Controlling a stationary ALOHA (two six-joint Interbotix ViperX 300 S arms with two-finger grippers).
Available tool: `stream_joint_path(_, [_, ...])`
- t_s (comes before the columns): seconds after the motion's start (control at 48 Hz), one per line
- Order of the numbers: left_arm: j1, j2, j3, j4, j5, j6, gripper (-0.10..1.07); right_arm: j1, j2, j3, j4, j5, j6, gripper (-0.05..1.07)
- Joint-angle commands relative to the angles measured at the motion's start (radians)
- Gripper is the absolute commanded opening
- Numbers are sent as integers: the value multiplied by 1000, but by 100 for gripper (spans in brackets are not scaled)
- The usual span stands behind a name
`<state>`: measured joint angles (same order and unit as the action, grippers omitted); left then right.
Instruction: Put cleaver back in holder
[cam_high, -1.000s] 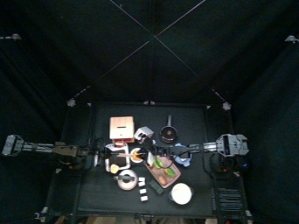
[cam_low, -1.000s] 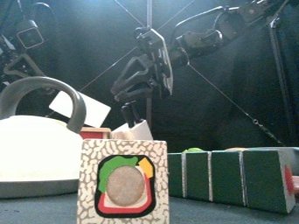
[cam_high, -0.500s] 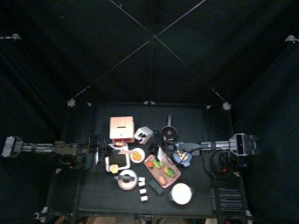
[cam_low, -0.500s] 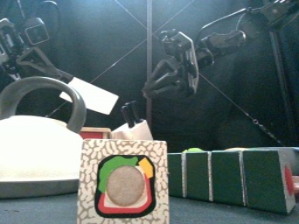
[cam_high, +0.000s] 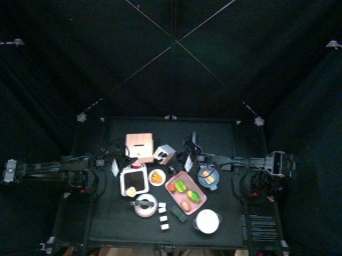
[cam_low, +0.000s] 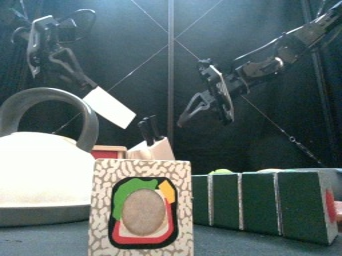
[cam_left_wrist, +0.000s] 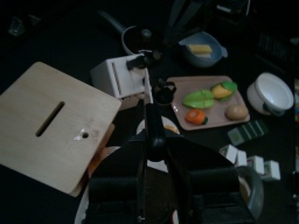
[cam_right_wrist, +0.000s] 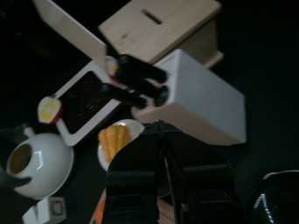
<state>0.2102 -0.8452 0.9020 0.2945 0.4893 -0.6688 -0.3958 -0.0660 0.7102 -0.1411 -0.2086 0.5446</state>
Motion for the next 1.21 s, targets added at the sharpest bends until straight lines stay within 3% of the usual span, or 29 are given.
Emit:
stream_joint_path(0.0, [23,25,-49,-8,2,-3,54,-35,20,-44,17,-12,-2,37])
stream_joint_path(0.458, [51,161,-149,-18,98,-3,54,-60,198,-160,14,23,-2,37])
stream_joint_path(0.708, [52,218,-184,-18,106,2,54,-66,219,-176,14,55,-2,37])
stream_joint_path(1.188, [52,256,-178,-20,106,3,54,-67,229,-178,14,58,-2,37])
